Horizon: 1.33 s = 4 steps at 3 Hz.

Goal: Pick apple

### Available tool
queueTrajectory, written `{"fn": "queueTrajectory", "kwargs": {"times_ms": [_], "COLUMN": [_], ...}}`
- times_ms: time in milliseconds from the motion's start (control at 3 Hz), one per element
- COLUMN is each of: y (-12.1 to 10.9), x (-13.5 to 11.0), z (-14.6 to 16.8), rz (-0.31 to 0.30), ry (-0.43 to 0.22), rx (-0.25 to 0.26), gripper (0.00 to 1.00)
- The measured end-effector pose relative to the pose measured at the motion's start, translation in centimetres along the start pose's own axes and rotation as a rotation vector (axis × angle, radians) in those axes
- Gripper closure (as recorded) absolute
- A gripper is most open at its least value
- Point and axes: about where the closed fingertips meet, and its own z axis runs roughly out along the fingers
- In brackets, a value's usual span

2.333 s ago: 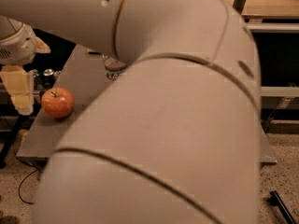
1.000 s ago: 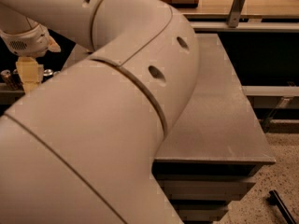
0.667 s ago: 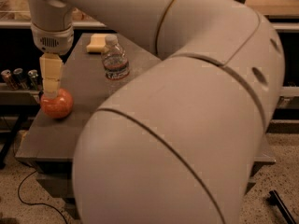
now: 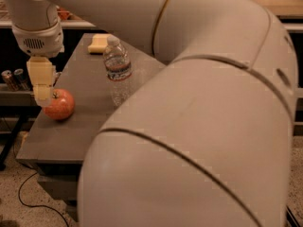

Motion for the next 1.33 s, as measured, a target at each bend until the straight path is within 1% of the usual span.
{"fn": "queueTrajectory", "kwargs": {"times_ms": [667,1333], "y": [-0.1,0.1], "x": [0.8,2.0], "z": [0.3,1.4], "rz": [0.027,0.069], "ry": [-0.024,-0.019], "rx": [0.011,0.006], "gripper": [0.0,0.0]}}
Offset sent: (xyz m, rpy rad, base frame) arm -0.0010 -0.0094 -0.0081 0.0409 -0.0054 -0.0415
